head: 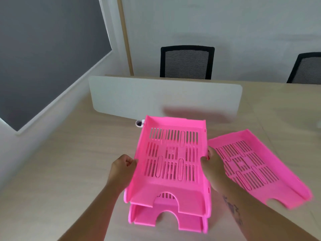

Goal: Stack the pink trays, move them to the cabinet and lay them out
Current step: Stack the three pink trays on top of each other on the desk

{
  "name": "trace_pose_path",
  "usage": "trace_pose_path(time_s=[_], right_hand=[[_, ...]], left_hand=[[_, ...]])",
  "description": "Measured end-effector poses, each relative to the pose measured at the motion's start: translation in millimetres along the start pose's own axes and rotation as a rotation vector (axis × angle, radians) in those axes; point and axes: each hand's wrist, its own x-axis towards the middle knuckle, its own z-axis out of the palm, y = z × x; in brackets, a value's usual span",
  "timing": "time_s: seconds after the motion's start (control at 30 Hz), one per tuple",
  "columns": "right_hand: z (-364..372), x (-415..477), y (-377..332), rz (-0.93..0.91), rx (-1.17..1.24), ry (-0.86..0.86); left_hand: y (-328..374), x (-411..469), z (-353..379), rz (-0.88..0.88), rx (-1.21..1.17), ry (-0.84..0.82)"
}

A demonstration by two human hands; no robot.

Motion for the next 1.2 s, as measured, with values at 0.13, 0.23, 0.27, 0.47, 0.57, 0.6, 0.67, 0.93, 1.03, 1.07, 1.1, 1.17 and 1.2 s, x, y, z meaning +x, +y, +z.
trace_pose_path(time_s=[0.13,0.23,0.27,0.47,0.57,0.6,0.67,0.93,1.03,1.07,1.1,1.17,1.2], right_hand=[[-5.9,-1.3,17.6,0.038,-0.009,-0.011],[-2.4,-4.8,28.1,0.062,-0.012,-0.042],[-1.8,-6.1,31.0,0.067,-0.021,-0.046],[-3.0,-5.1,42.8,0.082,-0.048,-0.075],[-4.1,-6.5,39.7,0.058,-0.024,-0.112],[-4.4,-10.5,39.2,0.060,-0.025,-0.124],[-6.0,-22.1,45.1,0.094,-0.002,-0.121],[8.6,-57.8,76.3,0.258,-0.027,-0.059],[16.6,-60.7,80.5,0.282,-0.032,-0.031],[20.0,-60.4,80.5,0.284,-0.036,-0.029],[22.6,-59.8,78.6,0.279,-0.035,-0.026],[27.6,-55.7,73.1,0.266,-0.027,-0.024],[29.7,-52.3,69.1,0.256,-0.021,-0.023]], left_hand=[[-5.1,-12.2,16.4,-0.053,-0.012,-0.028],[-15.1,-14.4,23.2,-0.075,-0.016,-0.041],[-19.0,-14.9,25.2,-0.074,-0.015,-0.047],[-31.3,-14.3,33.4,-0.057,-0.018,-0.081],[-33.1,-14.0,35.0,-0.040,-0.019,-0.090],[-35.2,-15.5,35.2,-0.046,-0.031,-0.102],[-40.3,-20.1,36.5,-0.074,-0.097,-0.146],[-61.5,-47.0,39.0,-0.140,-0.327,-0.222],[-64.2,-49.0,40.8,-0.168,-0.342,-0.230],[-63.8,-47.8,40.7,-0.177,-0.348,-0.228],[-62.8,-45.9,40.6,-0.191,-0.359,-0.223],[-58.4,-39.6,39.6,-0.233,-0.382,-0.220],[-55.6,-35.1,39.6,-0.253,-0.397,-0.220]])
